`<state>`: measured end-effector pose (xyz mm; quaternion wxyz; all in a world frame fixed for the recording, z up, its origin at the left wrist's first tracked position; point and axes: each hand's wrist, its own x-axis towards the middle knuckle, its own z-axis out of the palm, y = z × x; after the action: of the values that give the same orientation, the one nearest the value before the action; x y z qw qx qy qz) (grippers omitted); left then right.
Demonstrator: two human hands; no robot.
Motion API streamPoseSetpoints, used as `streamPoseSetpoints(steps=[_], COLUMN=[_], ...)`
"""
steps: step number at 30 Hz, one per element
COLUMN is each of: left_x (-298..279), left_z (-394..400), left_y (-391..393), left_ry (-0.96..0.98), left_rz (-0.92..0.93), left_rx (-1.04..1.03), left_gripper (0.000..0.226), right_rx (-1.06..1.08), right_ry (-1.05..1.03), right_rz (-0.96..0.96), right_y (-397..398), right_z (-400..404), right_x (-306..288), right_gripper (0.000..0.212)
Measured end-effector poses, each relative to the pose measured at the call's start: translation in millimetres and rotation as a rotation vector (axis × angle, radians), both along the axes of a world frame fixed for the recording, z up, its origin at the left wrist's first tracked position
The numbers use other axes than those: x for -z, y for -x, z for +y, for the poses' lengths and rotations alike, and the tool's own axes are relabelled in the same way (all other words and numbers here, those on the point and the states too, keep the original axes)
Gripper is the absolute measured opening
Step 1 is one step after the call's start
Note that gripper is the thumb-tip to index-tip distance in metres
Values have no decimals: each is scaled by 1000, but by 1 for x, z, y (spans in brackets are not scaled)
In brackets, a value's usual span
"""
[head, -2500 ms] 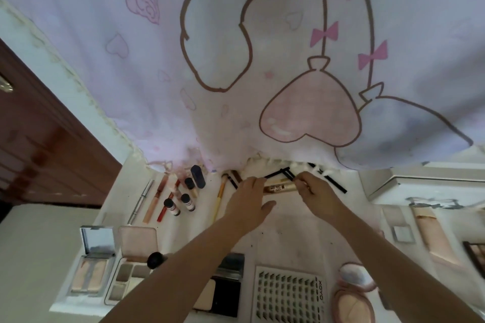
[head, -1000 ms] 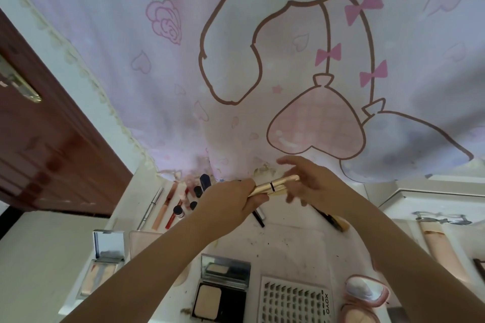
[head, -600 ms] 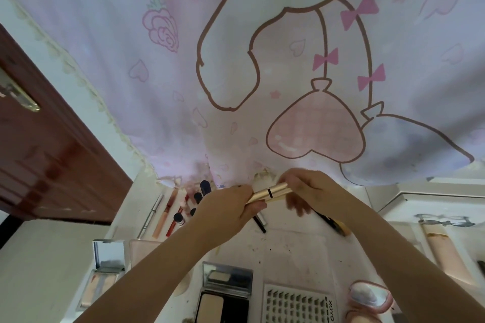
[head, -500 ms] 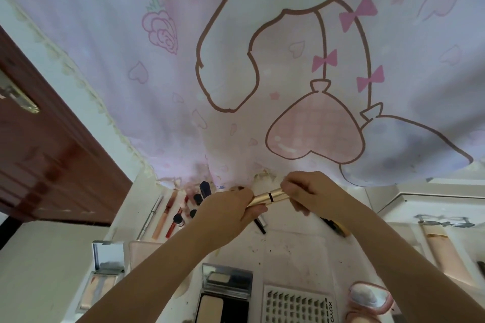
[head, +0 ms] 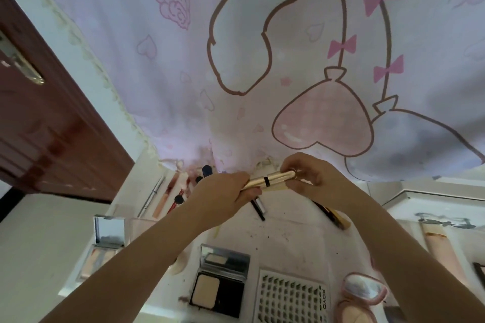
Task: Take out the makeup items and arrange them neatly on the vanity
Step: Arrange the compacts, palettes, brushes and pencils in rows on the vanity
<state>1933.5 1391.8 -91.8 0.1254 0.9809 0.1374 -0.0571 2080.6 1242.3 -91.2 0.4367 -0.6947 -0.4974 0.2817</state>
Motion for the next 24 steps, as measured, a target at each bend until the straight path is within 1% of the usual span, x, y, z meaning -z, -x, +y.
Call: streamPoseSetpoints(steps=[2,3,4,5,7,8,10,12,14,15,16,17,19,22,24], left_x=[1,1,2,2,2,3,4,6,6,7,7,8,14,26,37], left_z=[0,0,0,0,0,0,2,4,4,4,4,4,5,4,2], left_y=[1,2,2,2,2,2,2,2,2,2,3,3,3,6,10], left_ry=[4,2,-6,-21,-46,-44,-32,-28,-31,-35,-38,-45,-50,8,83], left_rz=[1,4,9,16,23,20,13,13,9,4,3,5,3,-28,-59], left_rx=[3,7,12,21,35,35,26,24,30,35,38,39,38,23,2], left_gripper=[29,29,29,29,29,28,28,28,28,28,28,28,29,28,28], right_rx=[-33,-26,-15,-2,6,7,8,-12,-7,7,16,19,8,1,-32], right_ry=[24,45,64,94,97,61,-8,-22,10,41,83,124,148,71,79], right_rz=[21,34,41,21,-55,-63,-34,11,44,57,38,-7,-58,53,113], right_y=[1,3,4,5,5,5,5,5,6,7,7,7,7,6,5], right_z=[2,4,6,8,10,9,6,5,7,8,9,10,10,8,7], right_x=[3,3,3,4,4,5,6,8,9,8,8,7,8,14,22], right_gripper=[38,31,19,14,24,26,34,37,34,27,19,17,22,25,29])
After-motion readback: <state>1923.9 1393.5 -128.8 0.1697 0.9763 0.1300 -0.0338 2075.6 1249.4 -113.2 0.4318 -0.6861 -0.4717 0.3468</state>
